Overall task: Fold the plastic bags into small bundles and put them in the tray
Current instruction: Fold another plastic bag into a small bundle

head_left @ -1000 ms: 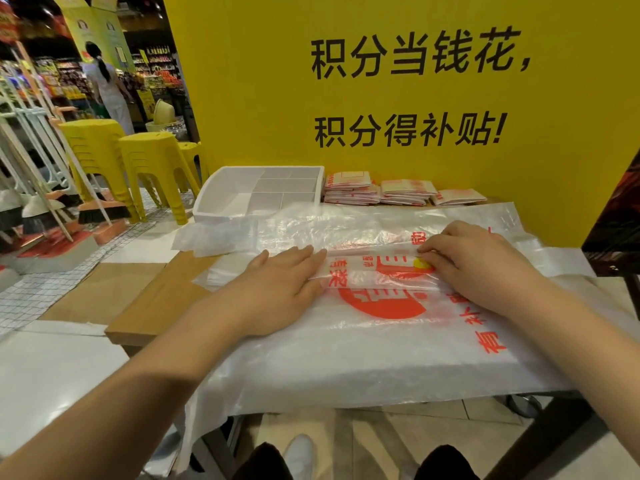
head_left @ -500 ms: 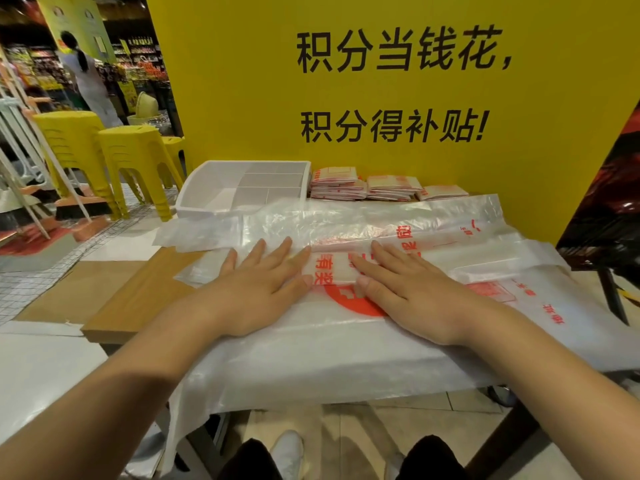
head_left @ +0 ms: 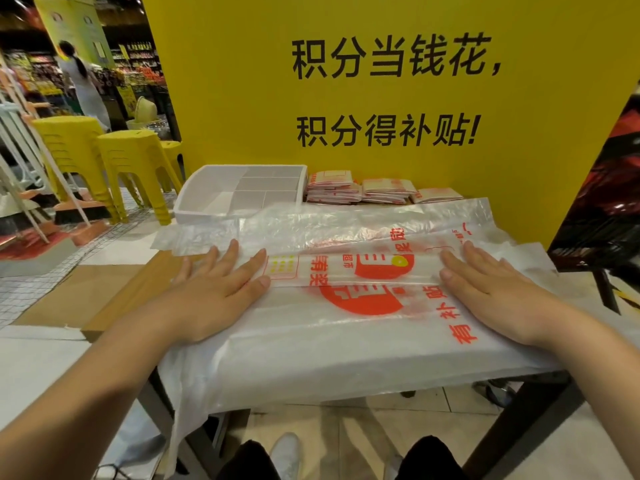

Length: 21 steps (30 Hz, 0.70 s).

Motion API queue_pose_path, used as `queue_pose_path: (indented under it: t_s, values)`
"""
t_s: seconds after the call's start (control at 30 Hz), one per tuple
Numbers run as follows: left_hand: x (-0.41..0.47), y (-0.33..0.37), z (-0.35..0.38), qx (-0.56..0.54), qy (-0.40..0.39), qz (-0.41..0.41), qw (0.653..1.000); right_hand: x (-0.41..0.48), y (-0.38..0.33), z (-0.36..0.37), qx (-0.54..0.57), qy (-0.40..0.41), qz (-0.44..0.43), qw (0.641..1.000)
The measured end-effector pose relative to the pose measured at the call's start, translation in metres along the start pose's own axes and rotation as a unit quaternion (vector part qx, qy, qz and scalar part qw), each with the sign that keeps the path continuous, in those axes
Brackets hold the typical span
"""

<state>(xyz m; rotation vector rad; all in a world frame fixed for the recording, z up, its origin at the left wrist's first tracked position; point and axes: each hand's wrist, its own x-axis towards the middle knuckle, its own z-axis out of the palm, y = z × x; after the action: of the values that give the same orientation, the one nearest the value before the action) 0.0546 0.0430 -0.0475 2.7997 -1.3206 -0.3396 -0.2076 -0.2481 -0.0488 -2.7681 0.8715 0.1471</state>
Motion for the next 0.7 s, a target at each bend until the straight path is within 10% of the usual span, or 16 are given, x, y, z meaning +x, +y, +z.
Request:
queue_pose_path:
  t_s: [0.37, 0.7]
  values:
    - [-0.002, 0.023, -0.034, 0.152, 0.092, 0.150, 0.973, 0.000, -0.034, -0.024, -0.089, 0.046, -0.051, 0.994]
    - [0.014, 0.041, -0.048, 0.206, 0.172, 0.111, 0.957, 0.020, -0.063, -0.027, -0.134, 0.224, -0.198, 0.945]
